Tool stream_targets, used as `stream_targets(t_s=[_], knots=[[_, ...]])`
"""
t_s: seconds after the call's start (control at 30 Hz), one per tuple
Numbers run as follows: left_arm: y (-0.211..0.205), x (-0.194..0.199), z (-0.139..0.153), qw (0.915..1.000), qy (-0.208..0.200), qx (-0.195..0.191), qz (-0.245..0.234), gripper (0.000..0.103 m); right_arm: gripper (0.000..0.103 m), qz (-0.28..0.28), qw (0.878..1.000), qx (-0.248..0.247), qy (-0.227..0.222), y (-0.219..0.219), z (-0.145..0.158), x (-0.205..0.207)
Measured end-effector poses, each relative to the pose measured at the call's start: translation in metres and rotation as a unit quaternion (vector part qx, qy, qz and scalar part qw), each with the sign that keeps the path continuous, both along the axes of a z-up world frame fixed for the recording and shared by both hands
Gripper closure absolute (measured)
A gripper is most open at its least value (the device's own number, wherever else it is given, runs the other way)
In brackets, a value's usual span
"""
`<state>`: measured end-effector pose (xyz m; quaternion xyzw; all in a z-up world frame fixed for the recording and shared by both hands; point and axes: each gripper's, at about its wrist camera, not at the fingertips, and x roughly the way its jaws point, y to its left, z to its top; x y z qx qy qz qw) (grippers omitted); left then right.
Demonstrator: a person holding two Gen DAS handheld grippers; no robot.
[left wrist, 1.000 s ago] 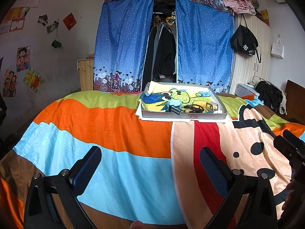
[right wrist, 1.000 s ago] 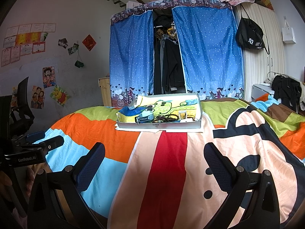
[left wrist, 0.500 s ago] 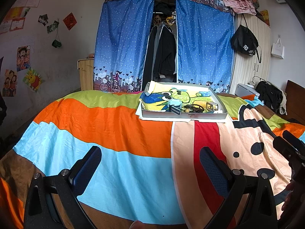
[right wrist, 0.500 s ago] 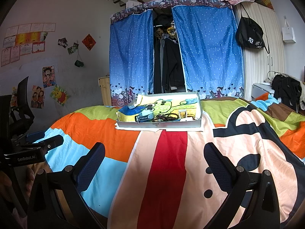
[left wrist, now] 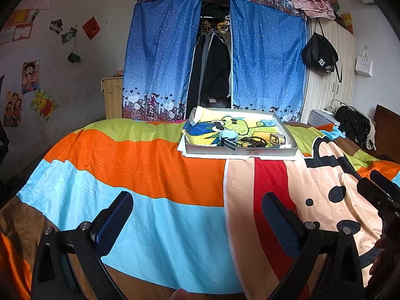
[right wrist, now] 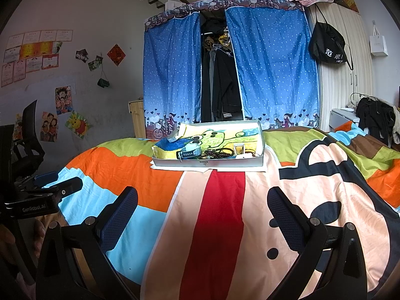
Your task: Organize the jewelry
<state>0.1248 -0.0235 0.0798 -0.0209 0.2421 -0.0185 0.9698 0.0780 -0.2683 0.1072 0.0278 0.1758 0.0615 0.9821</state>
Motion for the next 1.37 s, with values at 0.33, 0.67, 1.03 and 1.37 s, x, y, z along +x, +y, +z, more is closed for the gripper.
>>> stream_targets(t_s=[0.33,0.67,1.03,1.37], knots=[[-0.005,-0.0073,-0.0004,1.0,-0.003,0.007,-0.004,0.0,0.001,0.0,1.0,0.0,0.001,-0.0009,0.0008,0.0012],[-0.0067,-0.0108,0.0011,0.9999,-0.011,0.005,0.001,0.0,0.001,0.0,1.0,0.001,0.001,-0.0009,-0.002,0.0003],[-0.0072,-0.0085,-0.0023,0.9999,0.0,0.015,-0.001,0.0,0.001,0.0,1.0,0.001,0.002,-0.0015,-0.003,0.0007],[-0.0058,-0.0058,-0.006,0.9999,0.009,0.012,0.003,0.0,0.001,0.0,1.0,0.001,0.002,-0.0018,-0.0031,0.0006]])
